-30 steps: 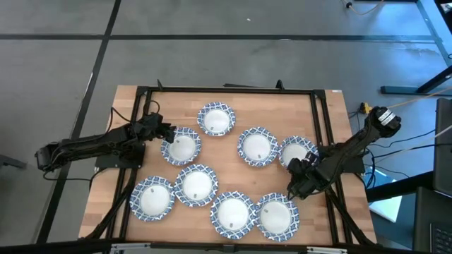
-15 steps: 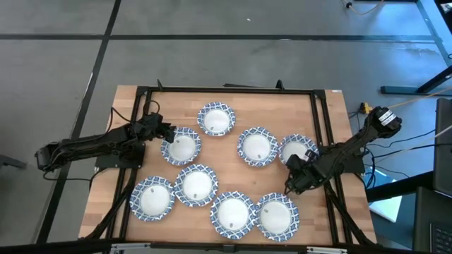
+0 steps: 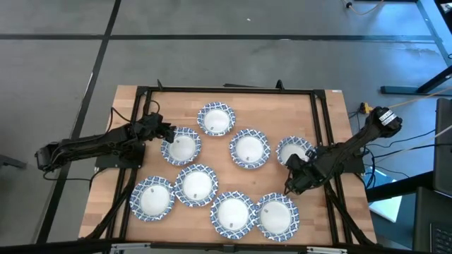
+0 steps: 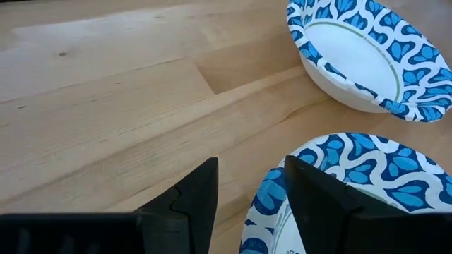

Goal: Nest bowls inside each other
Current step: Stack the white patterned bowl on the white patterned bowl

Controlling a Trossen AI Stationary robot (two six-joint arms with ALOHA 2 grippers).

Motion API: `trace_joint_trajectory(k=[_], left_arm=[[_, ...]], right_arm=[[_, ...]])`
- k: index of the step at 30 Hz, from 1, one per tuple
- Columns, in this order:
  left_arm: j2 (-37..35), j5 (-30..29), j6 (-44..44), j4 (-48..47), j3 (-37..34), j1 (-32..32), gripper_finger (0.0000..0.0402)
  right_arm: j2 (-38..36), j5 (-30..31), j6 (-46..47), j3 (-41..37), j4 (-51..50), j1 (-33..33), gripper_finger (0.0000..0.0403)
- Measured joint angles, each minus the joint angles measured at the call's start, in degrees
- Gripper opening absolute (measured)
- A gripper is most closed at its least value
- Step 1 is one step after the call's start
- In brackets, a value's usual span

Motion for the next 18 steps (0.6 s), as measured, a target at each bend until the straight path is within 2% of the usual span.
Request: trace_joint_trajectory(k=[4, 7, 13, 18], left_arm=[[0.0, -0.07, 0.0, 0.0, 0.0, 0.0, 0.0157], [0.0, -0.58, 0.0, 0.0, 0.0, 0.0, 0.0157], [0.0, -1.33, -0.02, 0.0, 0.0, 0.0, 0.0157], [0.0, -1.36, -0.05, 0.0, 0.0, -0.02, 0.0157]], right_arm=[[0.0, 0.18, -0.1, 5.17, -6.32, -1.03, 0.0008], [0.0, 2.9, -1.46, 9.03, -8.2, -2.12, 0.0008], [0.02, 5.32, -7.7, 16.62, -7.71, -6.39, 0.0009], [0.04, 6.91, -17.51, 21.85, -1.14, -10.15, 0.0009]])
